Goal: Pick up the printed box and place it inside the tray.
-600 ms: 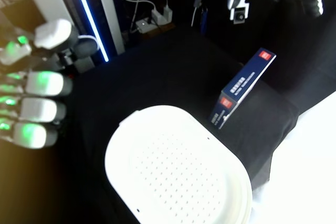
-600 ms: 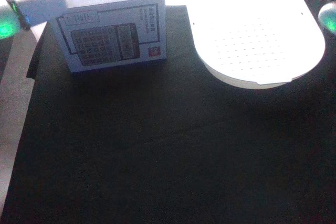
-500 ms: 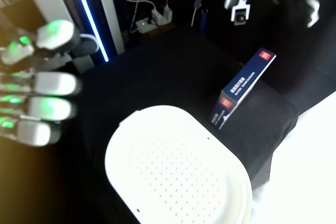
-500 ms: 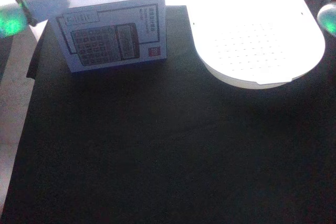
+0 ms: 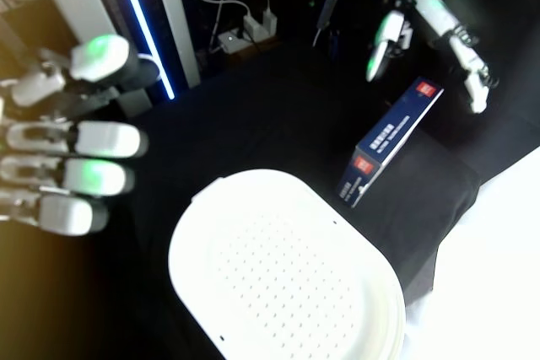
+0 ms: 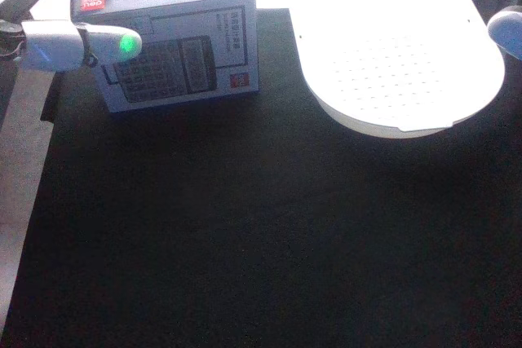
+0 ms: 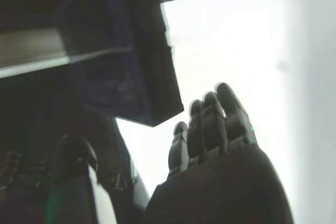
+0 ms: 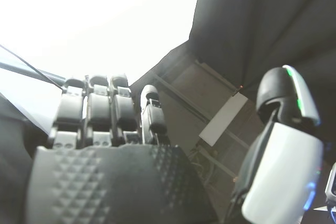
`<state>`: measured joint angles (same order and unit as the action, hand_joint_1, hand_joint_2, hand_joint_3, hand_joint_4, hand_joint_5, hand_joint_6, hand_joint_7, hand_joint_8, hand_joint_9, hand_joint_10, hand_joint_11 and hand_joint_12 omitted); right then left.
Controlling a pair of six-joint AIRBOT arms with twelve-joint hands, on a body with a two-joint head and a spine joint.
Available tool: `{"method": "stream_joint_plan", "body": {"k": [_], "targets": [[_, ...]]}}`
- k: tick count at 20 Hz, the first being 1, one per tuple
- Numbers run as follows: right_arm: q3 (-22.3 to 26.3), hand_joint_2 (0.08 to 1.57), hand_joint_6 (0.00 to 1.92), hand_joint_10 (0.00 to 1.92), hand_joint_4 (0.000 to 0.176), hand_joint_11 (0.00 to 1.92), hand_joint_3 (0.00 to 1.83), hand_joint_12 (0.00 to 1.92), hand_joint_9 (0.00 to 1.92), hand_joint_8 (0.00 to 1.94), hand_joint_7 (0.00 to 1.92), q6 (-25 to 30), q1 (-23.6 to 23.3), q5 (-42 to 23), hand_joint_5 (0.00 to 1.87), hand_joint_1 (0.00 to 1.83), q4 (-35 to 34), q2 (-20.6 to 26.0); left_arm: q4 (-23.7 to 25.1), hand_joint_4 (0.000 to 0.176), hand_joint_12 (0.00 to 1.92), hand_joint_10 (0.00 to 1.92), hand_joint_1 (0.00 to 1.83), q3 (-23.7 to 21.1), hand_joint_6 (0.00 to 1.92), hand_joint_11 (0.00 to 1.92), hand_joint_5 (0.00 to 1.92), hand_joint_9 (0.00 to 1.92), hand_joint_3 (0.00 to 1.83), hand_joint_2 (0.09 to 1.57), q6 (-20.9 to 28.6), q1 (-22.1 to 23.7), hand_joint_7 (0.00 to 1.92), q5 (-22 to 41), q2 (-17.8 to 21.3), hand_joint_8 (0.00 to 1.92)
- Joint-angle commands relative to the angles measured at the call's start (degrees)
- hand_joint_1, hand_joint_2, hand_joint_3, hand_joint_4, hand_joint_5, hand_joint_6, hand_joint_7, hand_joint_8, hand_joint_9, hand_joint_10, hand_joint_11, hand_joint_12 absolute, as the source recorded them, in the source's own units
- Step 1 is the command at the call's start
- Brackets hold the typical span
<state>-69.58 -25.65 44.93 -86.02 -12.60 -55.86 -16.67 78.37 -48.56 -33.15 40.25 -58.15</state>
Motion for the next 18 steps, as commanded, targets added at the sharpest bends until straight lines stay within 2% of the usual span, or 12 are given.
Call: {"method": "stream_joint_plan", "body": {"k": [1,2,3,8,10,11,12,13,14,15,16,18], "targets": [[-0.4,0.51,0.0,0.0,0.176,0.0,0.54,0.57,0.12,0.0,0.13,0.2,-0.8,-6.5,0.02,0.64,-0.8,0.2,0.4,0.124,0.59,0.0,0.58,0.9,0.0,0.0,0.04,0.2,0.0,0.82,0.2,1.3,0.21,3.5,-0.3,0.0],[-0.4,0.54,0.0,0.0,0.176,0.0,0.53,0.54,0.12,0.0,0.13,0.2,-0.8,-6.5,0.02,0.61,-0.8,0.2,1.0,0.166,0.52,0.0,0.64,1.7,0.01,0.0,0.06,0.17,0.0,0.8,0.2,2.0,0.19,1.8,-0.8,0.0],[-0.4,0.54,0.0,0.0,0.176,0.0,0.51,0.5,0.12,0.0,0.14,0.2,-0.8,-6.5,0.02,0.62,-0.8,0.1,1.3,0.174,0.51,0.0,0.67,2.2,0.01,0.0,0.06,0.17,0.0,0.8,0.2,2.4,0.17,0.8,-1.2,0.0],[-0.4,0.6,0.0,0.01,0.176,0.0,0.38,0.79,0.18,0.0,0.18,0.2,-0.9,-6.5,0.05,0.68,-0.8,0.1,2.7,0.106,0.6,0.0,0.71,4.6,0.0,0.0,0.03,0.17,0.0,0.77,0.1,4.4,0.15,-4.1,-3.4,0.0],[-0.4,0.65,0.0,0.0,0.176,0.0,0.29,0.77,0.18,0.0,0.2,0.2,-1.1,-6.5,0.04,0.69,-0.7,0.0,2.9,0.046,0.78,0.01,0.82,4.8,0.0,0.0,0.15,0.27,0.0,0.77,0.1,4.4,0.28,-4.1,-3.6,0.0],[-0.4,0.61,0.01,0.01,0.176,0.0,0.27,0.82,0.2,0.0,0.22,0.2,-1.2,-6.5,0.07,0.68,-0.6,-0.1,3.1,0.0,0.95,0.09,0.99,4.7,0.03,0.22,0.45,0.61,0.0,0.9,0.1,4.5,0.62,-3.8,-3.7,0.05],[-0.4,0.63,0.0,0.01,0.176,0.0,0.26,0.89,0.21,0.0,0.22,0.2,-1.2,-6.5,0.07,0.69,-0.6,-0.1,3.1,0.0,1.2,0.24,1.18,4.7,0.73,0.51,0.87,0.95,0.01,1.06,0.1,4.5,0.95,-3.5,-3.8,0.78],[-0.4,0.64,0.01,0.01,0.176,0.0,0.26,0.9,0.21,0.0,0.23,0.2,-1.2,-6.5,0.08,0.72,-0.6,-0.2,3.3,0.0,1.38,0.49,1.23,4.5,0.74,0.62,1.02,1.03,0.01,1.08,0.1,4.5,0.98,-3.0,-3.8,1.05],[-0.5,0.64,0.0,0.01,0.176,0.0,0.24,0.95,0.23,0.0,0.26,0.2,-1.2,-6.5,0.08,0.71,-0.6,-0.4,3.3,0.0,1.48,0.76,1.25,4.4,0.66,0.68,1.08,1.02,0.01,1.09,0.2,4.5,0.99,-2.5,-3.9,1.12],[-0.6,0.64,0.0,0.01,0.176,0.0,0.24,0.97,0.23,0.0,0.26,0.2,-1.3,-6.5,0.08,0.68,-0.6,-0.6,3.2,0.0,1.7,1.16,1.26,4.4,0.61,0.71,1.08,0.93,0.0,1.11,0.2,4.6,0.96,-2.0,-4.0,1.26],[-0.7,0.65,0.0,0.0,0.176,0.0,0.23,0.94,0.23,0.0,0.26,0.2,-1.4,-6.5,0.07,0.64,-0.6,-0.9,3.2,0.0,1.88,1.57,1.19,4.5,0.8,0.78,1.05,0.88,0.01,1.08,0.2,4.8,0.91,-1.7,-4.2,1.32],[-1.1,0.67,0.0,0.01,0.158,0.0,0.18,0.77,0.16,0.0,0.22,0.2,-2.0,-6.4,0.01,0.6,-0.6,-1.8,3.2,0.0,1.61,1.1,1.24,4.7,0.74,0.58,1.03,0.84,0.0,1.11,0.3,5.9,0.97,-1.1,-4.7,1.19]]}}
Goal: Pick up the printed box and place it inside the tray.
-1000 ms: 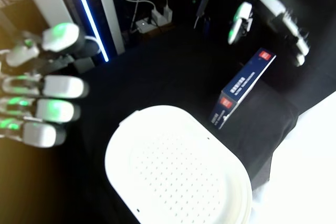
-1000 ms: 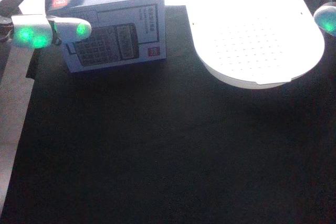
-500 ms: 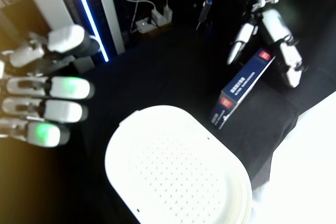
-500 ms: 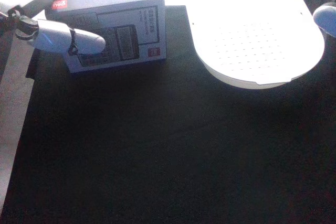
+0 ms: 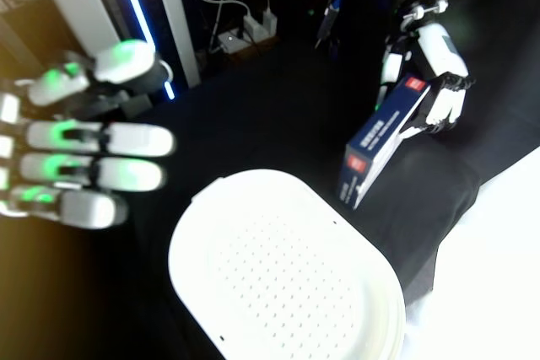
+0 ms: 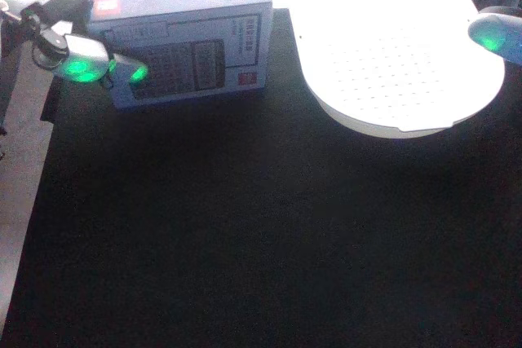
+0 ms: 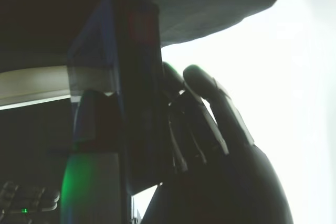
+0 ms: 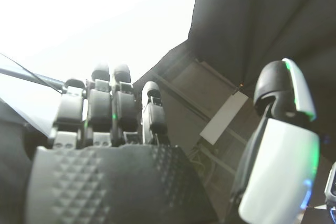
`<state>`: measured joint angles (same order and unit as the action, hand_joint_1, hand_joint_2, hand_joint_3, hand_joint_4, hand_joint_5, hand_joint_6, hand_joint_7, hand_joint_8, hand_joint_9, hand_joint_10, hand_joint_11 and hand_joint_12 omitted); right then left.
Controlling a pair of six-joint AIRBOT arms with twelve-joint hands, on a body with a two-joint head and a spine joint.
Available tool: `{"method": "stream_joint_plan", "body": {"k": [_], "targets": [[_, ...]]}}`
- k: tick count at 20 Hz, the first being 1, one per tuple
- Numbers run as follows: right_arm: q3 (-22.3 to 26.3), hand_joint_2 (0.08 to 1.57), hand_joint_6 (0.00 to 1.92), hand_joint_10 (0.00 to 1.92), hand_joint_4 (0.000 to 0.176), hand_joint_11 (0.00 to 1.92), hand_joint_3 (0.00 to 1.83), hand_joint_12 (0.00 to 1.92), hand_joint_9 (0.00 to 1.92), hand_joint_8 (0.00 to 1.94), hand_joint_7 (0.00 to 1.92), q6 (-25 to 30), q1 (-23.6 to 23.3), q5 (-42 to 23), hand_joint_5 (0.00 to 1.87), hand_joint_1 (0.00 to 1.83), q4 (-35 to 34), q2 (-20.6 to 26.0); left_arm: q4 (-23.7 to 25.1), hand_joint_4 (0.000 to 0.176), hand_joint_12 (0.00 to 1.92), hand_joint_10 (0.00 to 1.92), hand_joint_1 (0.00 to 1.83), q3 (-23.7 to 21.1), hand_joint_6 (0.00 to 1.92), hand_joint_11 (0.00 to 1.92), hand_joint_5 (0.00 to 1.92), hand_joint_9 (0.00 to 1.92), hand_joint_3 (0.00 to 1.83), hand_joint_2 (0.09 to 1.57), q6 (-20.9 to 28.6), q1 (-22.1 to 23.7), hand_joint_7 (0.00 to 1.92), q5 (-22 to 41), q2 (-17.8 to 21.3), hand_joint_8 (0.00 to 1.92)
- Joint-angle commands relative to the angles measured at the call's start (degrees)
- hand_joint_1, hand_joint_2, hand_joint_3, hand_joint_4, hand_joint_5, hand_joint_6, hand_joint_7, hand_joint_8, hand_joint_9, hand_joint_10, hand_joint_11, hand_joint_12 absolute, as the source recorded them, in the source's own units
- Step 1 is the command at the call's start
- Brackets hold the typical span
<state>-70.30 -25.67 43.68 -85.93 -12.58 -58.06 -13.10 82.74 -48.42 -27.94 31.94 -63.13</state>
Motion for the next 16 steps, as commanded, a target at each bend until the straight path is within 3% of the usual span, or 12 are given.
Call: {"method": "stream_joint_plan", "body": {"k": [1,2,3,4,6,8,9,11,12,14,15,16], "targets": [[-0.4,0.68,0.0,0.0,0.151,0.0,0.15,0.64,0.15,0.0,0.21,0.2,-1.0,-6.2,0.0,0.62,-0.7,0.1,0.1,0.0,1.53,0.96,1.24,0.4,0.72,0.62,1.04,0.9,0.0,1.1,0.3,1.3,1.0,7.5,0.2,1.13],[-0.6,0.72,0.0,0.01,0.145,0.0,0.12,0.5,0.12,0.0,0.19,0.2,-1.3,-5.6,0.0,0.63,-0.7,-0.3,0.5,0.0,1.67,1.16,1.26,0.3,0.59,0.59,1.08,0.87,0.0,1.1,0.4,2.1,0.98,7.9,0.2,1.22],[-0.9,0.71,0.0,0.01,0.164,0.0,0.09,0.56,0.14,0.01,0.22,0.2,-1.3,-5.4,0.03,0.68,-0.7,-0.8,0.8,0.0,1.68,1.21,1.27,0.4,0.6,0.68,1.07,0.9,0.0,1.1,0.4,2.7,1.0,8.2,0.3,1.21],[-1.3,0.72,0.0,0.01,0.157,0.0,0.06,0.65,0.16,0.0,0.23,0.2,-1.4,-4.9,0.06,0.71,-0.7,-1.3,1.0,0.0,1.67,1.17,1.27,0.6,0.67,0.77,1.03,0.99,0.0,1.09,0.3,3.6,1.07,8.1,0.5,1.09],[-1.9,0.73,0.0,0.0,0.166,0.0,0.02,0.62,0.16,0.0,0.22,0.2,-1.8,-4.0,0.08,0.75,-0.7,-2.0,1.0,0.0,1.75,1.25,1.27,0.6,0.64,0.73,1.04,0.95,0.0,1.09,0.4,4.7,1.04,8.8,1.2,1.14],[-2.2,0.65,0.0,0.0,0.162,0.0,0.0,0.62,0.15,0.0,0.21,0.2,-2.1,-3.7,0.08,0.76,-0.7,-2.2,1.3,0.0,1.91,1.61,1.18,-0.8,0.82,0.79,1.06,0.89,0.0,1.07,0.4,6.0,0.96,12.1,2.7,1.21],[-2.3,0.63,0.0,0.0,0.154,0.0,0.0,0.59,0.15,0.0,0.21,0.2,-2.2,-3.6,0.07,0.76,-0.7,-2.2,1.7,0.0,1.84,1.46,1.24,-1.4,0.69,0.76,1.02,0.87,0.0,1.11,0.4,6.6,0.97,13.2,3.2,1.25],[-2.5,0.61,0.0,0.0,0.173,0.0,0.0,0.53,0.15,0.01,0.23,0.2,-2.6,-2.8,0.09,0.76,-0.7,-2.4,3.4,0.0,1.92,1.75,1.18,-3.1,0.84,1.0,1.05,1.04,0.0,1.08,0.4,8.0,1.04,15.9,4.6,1.35],[-2.8,0.62,0.01,0.0,0.175,0.0,0.0,0.52,0.15,0.01,0.24,0.2,-2.9,-2.2,0.12,0.75,-0.6,-2.6,4.1,0.0,1.89,1.6,1.24,-4.2,0.82,0.9,0.93,0.97,0.0,1.14,0.3,8.5,0.96,17.7,5.4,1.34],[-3.4,0.64,0.01,0.0,0.176,0.0,0.0,0.56,0.15,0.0,0.24,0.2,-3.4,-1.3,0.14,0.7,-0.6,-3.2,6.0,0.0,1.7,1.29,1.28,-6.1,0.64,0.89,1.04,1.03,0.0,1.09,0.3,9.3,1.05,20.6,6.6,1.14],[-3.5,0.63,0.02,0.01,0.176,0.0,0.0,0.56,0.16,0.01,0.25,0.2,-3.7,-1.0,0.16,0.71,-0.6,-3.3,6.9,0.0,1.87,1.51,1.21,-6.9,0.73,1.02,1.09,1.12,0.0,1.06,0.3,9.7,1.06,21.5,6.9,1.18],[-3.6,0.63,0.01,0.0,0.176,0.0,0.0,0.44,0.14,0.0,0.24,0.2,-4.0,-0.4,0.16,0.75,-0.6,-3.4,7.9,0.0,1.87,1.5,1.18,-7.7,0.83,1.07,1.05,1.15,0.0,1.08,0.3,10.0,1.07,22.6,7.1,1.09]]}}
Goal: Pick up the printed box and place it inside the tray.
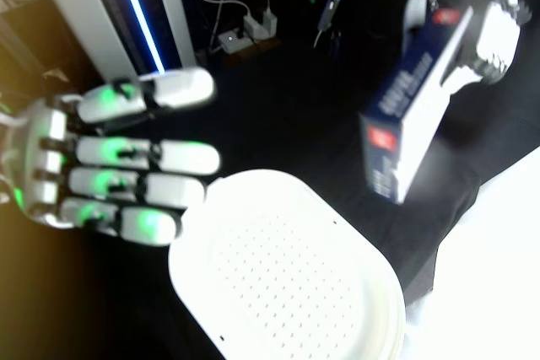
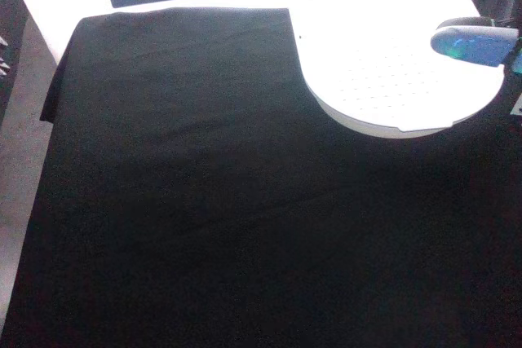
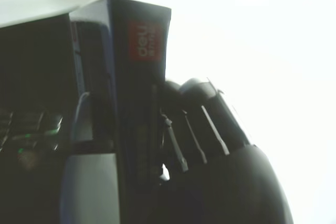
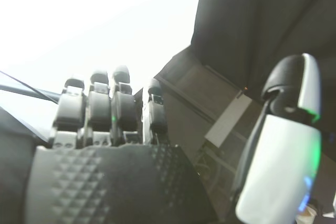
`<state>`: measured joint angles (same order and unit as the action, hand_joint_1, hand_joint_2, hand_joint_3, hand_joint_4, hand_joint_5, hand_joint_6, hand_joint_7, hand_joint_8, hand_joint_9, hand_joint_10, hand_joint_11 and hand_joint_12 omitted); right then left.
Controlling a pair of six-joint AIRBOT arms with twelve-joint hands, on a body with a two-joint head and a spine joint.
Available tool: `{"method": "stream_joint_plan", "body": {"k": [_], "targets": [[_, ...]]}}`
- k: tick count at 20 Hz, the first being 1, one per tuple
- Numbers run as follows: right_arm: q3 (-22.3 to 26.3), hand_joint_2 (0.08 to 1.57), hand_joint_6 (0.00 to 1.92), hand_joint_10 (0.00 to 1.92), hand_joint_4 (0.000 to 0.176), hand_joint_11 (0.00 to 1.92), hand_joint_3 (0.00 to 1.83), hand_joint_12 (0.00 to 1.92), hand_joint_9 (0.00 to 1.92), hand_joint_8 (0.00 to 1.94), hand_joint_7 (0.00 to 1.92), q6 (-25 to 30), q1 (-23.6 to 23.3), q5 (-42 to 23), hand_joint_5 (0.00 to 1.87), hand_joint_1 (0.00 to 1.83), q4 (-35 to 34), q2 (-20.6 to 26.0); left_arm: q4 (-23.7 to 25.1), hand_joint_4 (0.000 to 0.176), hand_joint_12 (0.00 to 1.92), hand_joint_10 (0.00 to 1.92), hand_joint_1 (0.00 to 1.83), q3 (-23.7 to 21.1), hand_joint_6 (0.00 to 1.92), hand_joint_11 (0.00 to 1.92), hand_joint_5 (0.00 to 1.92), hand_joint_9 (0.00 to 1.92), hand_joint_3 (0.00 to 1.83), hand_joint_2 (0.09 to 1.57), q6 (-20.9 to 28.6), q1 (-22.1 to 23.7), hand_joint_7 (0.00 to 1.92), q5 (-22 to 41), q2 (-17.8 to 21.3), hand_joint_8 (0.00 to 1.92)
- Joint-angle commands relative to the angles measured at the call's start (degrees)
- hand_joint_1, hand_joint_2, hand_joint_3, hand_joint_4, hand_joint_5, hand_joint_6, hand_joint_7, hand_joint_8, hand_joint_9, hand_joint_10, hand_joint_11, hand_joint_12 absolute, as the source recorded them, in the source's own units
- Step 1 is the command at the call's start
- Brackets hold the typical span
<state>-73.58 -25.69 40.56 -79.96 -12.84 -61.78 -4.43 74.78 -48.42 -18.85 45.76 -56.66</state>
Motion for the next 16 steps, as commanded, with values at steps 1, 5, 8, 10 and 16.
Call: {"method": "stream_joint_plan", "body": {"k": [1,5,8,10,16], "targets": [[-0.4,0.65,0.0,0.0,0.176,0.0,0.0,0.41,0.14,0.0,0.23,0.3,-1.2,-6.0,0.15,0.75,-0.3,0.1,0.3,0.0,1.85,1.47,1.18,-0.7,0.88,1.09,1.03,1.16,0.0,1.09,0.3,1.1,1.1,10.0,0.7,0.99],[-2.1,0.74,0.0,0.0,0.176,0.0,0.04,0.57,0.12,0.0,0.14,0.3,-3.6,-3.0,0.13,0.73,0.3,-1.8,4.1,0.0,1.81,1.46,1.26,-3.2,0.65,0.94,1.0,1.03,0.0,1.12,0.3,1.5,0.97,13.2,0.8,1.29],[-3.1,0.72,0.0,0.01,0.176,0.0,0.01,0.63,0.15,0.01,0.18,0.3,-6.3,-0.4,0.12,0.73,1.5,-3.2,5.8,0.0,1.92,1.69,1.21,-4.5,0.68,0.98,1.12,1.02,0.0,1.06,0.3,1.8,1.02,14.2,0.5,1.27],[-3.5,0.68,0.0,0.01,0.176,0.0,0.0,0.69,0.17,0.0,0.19,0.3,-7.6,1.0,0.1,0.74,2.3,-4.0,6.7,0.0,1.92,1.6,1.2,-4.9,0.69,0.94,1.12,1.0,0.0,1.06,0.3,1.8,1.0,14.7,-0.4,1.18],[-4.1,0.66,0.0,0.01,0.176,0.0,0.0,0.94,0.23,0.01,0.23,0.3,-9.0,1.7,0.07,0.7,2.9,-5.4,8.3,0.0,1.92,1.82,1.2,-4.9,0.67,1.13,1.15,1.12,0.0,1.04,0.1,1.7,1.07,14.5,-4.1,1.38]]}}
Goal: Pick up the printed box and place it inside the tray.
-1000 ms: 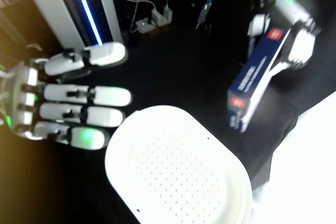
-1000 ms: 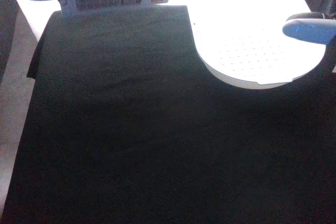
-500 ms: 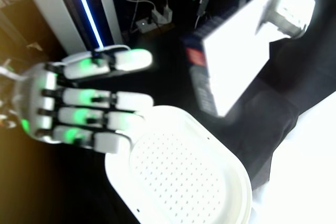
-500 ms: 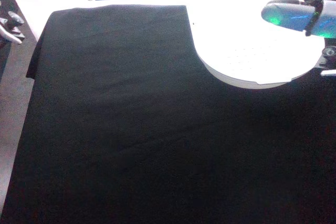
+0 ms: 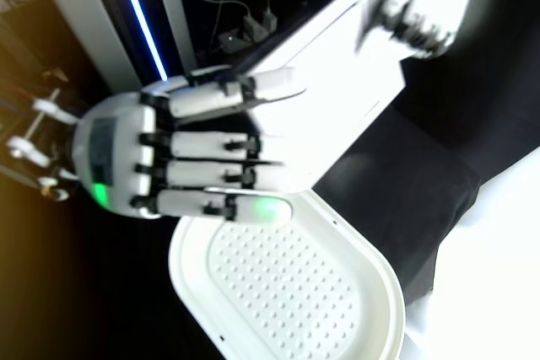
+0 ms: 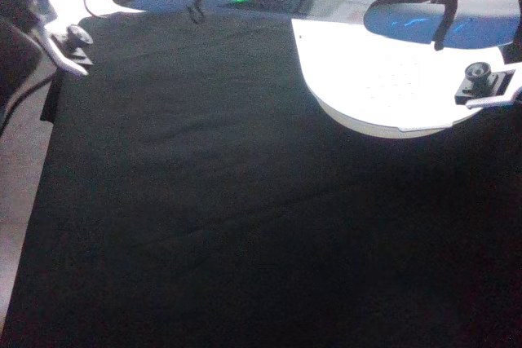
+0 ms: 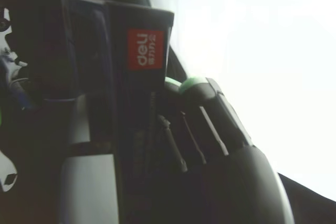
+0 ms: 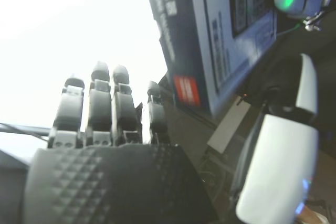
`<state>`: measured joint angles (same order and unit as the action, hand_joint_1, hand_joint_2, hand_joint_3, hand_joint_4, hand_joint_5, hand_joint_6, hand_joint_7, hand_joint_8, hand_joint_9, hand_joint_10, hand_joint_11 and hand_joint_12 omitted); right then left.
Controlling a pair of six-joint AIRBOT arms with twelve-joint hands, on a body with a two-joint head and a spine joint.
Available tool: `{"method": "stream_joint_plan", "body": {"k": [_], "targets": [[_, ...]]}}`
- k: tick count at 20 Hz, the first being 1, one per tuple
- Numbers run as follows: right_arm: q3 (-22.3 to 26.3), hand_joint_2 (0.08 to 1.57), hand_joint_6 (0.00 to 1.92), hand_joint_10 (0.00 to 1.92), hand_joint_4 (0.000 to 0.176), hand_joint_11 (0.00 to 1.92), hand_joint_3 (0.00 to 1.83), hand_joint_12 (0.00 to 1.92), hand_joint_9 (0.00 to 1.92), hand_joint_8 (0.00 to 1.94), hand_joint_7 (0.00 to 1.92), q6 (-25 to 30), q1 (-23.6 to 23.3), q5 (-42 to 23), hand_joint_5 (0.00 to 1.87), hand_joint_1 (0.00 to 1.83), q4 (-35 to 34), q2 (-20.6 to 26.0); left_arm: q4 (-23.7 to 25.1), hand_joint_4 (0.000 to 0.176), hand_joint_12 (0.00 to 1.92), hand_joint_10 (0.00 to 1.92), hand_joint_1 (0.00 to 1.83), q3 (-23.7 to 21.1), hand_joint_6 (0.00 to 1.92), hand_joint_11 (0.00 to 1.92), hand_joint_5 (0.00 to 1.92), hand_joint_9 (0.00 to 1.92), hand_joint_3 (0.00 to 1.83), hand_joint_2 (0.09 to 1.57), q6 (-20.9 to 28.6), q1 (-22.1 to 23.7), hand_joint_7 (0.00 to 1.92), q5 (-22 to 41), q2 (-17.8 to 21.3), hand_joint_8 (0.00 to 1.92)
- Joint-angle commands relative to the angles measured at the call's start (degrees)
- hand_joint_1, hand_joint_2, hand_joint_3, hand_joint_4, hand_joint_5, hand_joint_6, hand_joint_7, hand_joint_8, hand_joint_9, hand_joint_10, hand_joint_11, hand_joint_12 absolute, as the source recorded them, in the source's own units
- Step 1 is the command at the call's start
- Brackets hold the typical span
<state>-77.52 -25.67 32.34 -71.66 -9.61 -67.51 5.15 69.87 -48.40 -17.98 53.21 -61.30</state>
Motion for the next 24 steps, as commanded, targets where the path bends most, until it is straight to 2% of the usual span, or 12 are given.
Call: {"method": "stream_joint_plan", "body": {"k": [1,5,7,8,9,10,15,17,18,19,20,24], "targets": [[-0.2,0.67,0.0,0.01,0.176,0.0,0.0,0.95,0.24,0.01,0.24,0.3,-1.0,-6.5,0.07,0.7,-0.1,0.1,-1.1,0.0,1.92,1.76,1.2,0.1,0.7,1.12,1.14,1.13,0.0,1.04,0.0,0.6,1.07,7.0,0.0,1.26],[-0.2,0.67,0.01,0.01,0.176,0.0,0.0,0.94,0.3,0.01,0.3,0.4,-1.4,-6.4,0.13,0.73,0.3,-0.6,-1.0,0.0,1.92,1.92,1.2,0.5,0.59,1.4,1.2,1.36,0.0,1.02,0.0,0.2,1.13,7.2,-1.4,1.83],[-0.3,0.89,0.07,0.19,0.0,0.49,0.03,1.18,0.88,0.11,0.86,0.4,-2.0,-6.4,0.66,1.01,0.9,-0.8,-1.0,0.0,1.76,1.32,1.28,0.5,0.42,0.88,1.21,1.03,0.0,1.04,0.0,0.2,1.11,7.2,-1.5,1.02],[-0.3,0.98,0.44,1.55,0.0,1.2,0.01,1.77,1.3,1.29,1.18,0.4,-2.2,-6.4,1.12,1.16,1.3,-0.9,-1.0,0.0,1.6,1.1,1.26,0.5,0.56,0.85,1.19,1.03,0.0,1.03,0.1,0.2,1.15,7.2,-1.6,0.8],[-0.3,1.01,0.57,1.85,0.0,1.48,0.01,1.89,1.5,1.73,1.3,0.4,-2.3,-6.4,1.19,1.19,1.2,-0.9,-1.0,0.01,1.51,0.92,1.26,0.5,0.62,0.8,1.2,1.02,0.0,1.04,0.1,0.2,1.09,7.2,-1.6,0.82],[-0.3,1.06,0.77,1.82,0.0,1.26,0.0,1.92,1.3,1.51,1.17,0.4,-2.5,-6.4,1.1,1.18,1.3,-0.9,-1.0,0.0,1.84,1.54,1.28,0.5,0.47,1.04,1.15,1.12,0.0,1.07,0.1,0.0,1.07,7.3,-1.6,1.07],[-0.3,1.06,0.8,1.84,0.0,1.33,0.0,1.9,1.34,1.49,1.25,0.4,-2.6,-6.5,1.09,1.18,1.3,-0.9,-1.0,0.0,1.92,1.58,1.19,0.5,0.81,0.89,1.04,0.95,0.0,1.09,0.1,-0.5,0.96,7.4,-1.6,1.19],[-0.3,1.06,0.8,1.64,0.0,1.23,0.0,1.92,1.29,1.24,1.23,0.4,-2.7,-6.5,1.09,1.18,1.5,-0.9,-0.9,0.0,0.97,0.29,0.48,0.5,0.16,0.17,0.59,0.46,0.0,1.1,0.1,-0.6,0.53,7.5,-1.6,0.14],[-0.4,1.06,0.79,1.46,0.0,1.19,0.0,1.83,1.3,1.01,1.28,0.4,-2.7,-6.5,1.1,1.18,2.1,-0.9,-0.9,0.07,0.73,0.02,0.11,0.6,0.01,0.01,0.17,0.1,0.0,0.97,0.1,-0.6,0.11,7.5,-1.6,0.0],[-0.5,1.06,0.79,1.46,0.0,1.19,0.0,1.83,1.3,1.01,1.28,0.4,-2.7,-6.4,1.1,1.18,3.1,-0.6,-0.9,0.07,0.73,0.02,0.11,0.6,0.01,0.01,0.17,0.1,0.0,0.97,0.1,-0.7,0.11,7.4,-1.5,0.0],[-0.7,1.06,0.81,1.32,0.0,1.14,0.0,1.75,1.29,0.77,1.29,0.4,-2.7,-6.2,1.09,1.18,3.8,0.0,-0.9,0.172,0.03,0.0,0.09,0.7,0.0,0.0,0.01,0.0,0.02,0.92,0.1,-0.9,0.0,7.2,-1.3,0.0],[-1.1,1.07,0.82,1.48,0.0,1.23,0.0,1.86,1.33,0.93,1.28,0.3,-3.8,-4.9,1.08,1.18,5.1,1.8,-1.5,0.132,0.0,0.0,0.04,0.4,0.0,0.0,0.0,0.0,0.02,0.94,0.1,-2.1,0.0,7.7,-0.1,0.0]]}}
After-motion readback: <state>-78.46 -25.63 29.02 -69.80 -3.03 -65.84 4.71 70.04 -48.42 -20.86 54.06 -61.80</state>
